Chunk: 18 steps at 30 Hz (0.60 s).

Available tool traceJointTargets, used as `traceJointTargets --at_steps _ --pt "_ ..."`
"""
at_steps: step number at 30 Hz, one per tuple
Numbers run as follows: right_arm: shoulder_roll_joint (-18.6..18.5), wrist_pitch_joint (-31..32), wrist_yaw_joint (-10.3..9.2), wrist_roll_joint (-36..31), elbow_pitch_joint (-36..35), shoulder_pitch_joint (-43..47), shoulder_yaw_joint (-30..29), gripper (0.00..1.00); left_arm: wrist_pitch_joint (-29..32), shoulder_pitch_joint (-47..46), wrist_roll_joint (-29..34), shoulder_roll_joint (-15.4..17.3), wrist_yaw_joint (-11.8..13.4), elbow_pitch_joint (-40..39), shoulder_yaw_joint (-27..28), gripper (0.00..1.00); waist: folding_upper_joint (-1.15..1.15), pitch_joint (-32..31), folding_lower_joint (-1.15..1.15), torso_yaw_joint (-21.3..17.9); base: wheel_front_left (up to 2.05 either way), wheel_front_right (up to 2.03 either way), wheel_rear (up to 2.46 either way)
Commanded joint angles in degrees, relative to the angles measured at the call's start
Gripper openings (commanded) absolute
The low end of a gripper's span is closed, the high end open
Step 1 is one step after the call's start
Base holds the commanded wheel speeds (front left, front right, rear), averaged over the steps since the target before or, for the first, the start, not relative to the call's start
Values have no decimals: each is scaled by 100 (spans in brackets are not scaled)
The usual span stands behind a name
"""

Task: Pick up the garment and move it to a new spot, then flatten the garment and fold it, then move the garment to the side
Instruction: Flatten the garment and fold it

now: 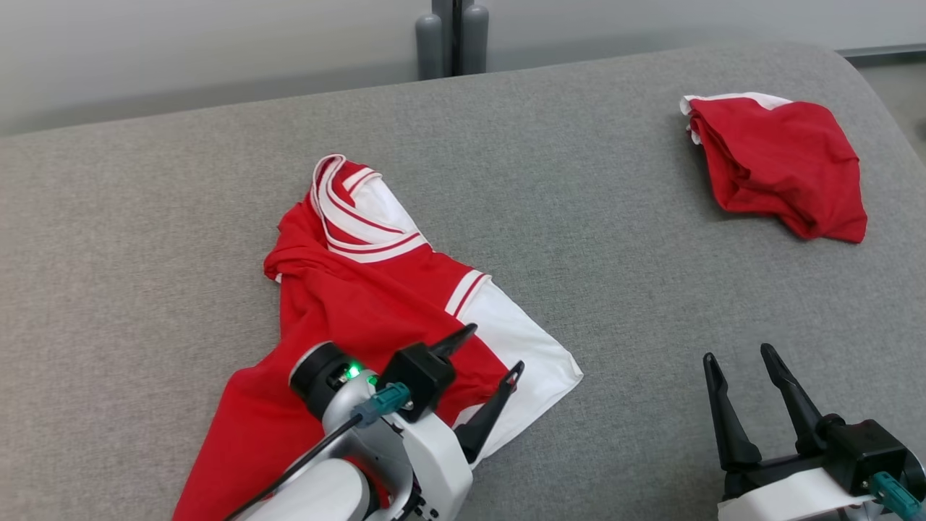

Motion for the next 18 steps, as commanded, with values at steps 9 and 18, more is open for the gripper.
traceJointTargets --at_steps 9,18 --pt "-29 -27 -1 128 -50 -121 -18 100 271 -141 278 -8 -47 555 -347 100 0 324 0 -333 0 0 0" --pt "-29 -27 -1 209 -58 -102 -38 100 311 -149 290 143 -47 884 -385 0 0 397 0 -414 0 0 0"
